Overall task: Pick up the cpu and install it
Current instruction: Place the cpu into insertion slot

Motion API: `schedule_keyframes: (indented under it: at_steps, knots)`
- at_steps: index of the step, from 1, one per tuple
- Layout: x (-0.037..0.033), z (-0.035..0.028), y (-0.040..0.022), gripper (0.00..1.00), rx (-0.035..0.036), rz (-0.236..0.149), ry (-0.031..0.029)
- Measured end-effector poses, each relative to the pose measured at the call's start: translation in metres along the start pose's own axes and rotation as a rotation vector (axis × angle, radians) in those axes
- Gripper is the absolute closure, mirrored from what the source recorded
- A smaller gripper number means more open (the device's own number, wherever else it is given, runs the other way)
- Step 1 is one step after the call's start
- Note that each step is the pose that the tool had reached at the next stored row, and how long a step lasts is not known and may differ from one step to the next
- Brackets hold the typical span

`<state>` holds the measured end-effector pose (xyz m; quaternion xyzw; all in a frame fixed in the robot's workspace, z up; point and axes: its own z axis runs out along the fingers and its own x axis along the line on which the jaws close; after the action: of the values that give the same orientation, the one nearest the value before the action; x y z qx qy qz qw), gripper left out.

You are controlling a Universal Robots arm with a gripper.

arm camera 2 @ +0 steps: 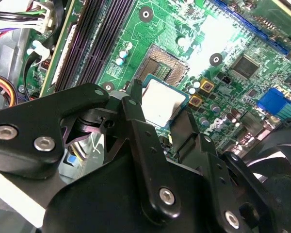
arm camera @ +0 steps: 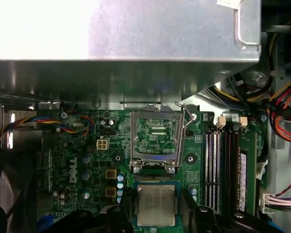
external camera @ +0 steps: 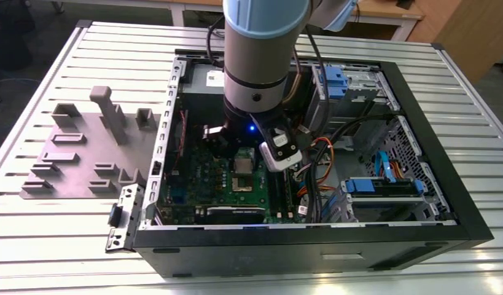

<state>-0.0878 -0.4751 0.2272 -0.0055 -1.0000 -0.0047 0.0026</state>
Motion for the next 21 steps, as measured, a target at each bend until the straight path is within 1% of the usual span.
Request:
schedule_keyframes:
  at_steps: [8, 12, 17, 21]
  knots:
    - [0.0000, 0.0007, 0.0000, 0.53, -0.0002, 0.000, -0.0001]
    - [0.0000, 0.0027, 0.0000, 0.53, -0.0002, 0.000, -0.0003]
    - [-0.0001, 0.0091, -0.0005, 0.53, -0.0004, 0.000, -0.0014]
    - [-0.0001, 0.0096, -0.0005, 0.53, -0.0001, 0.000, -0.0013]
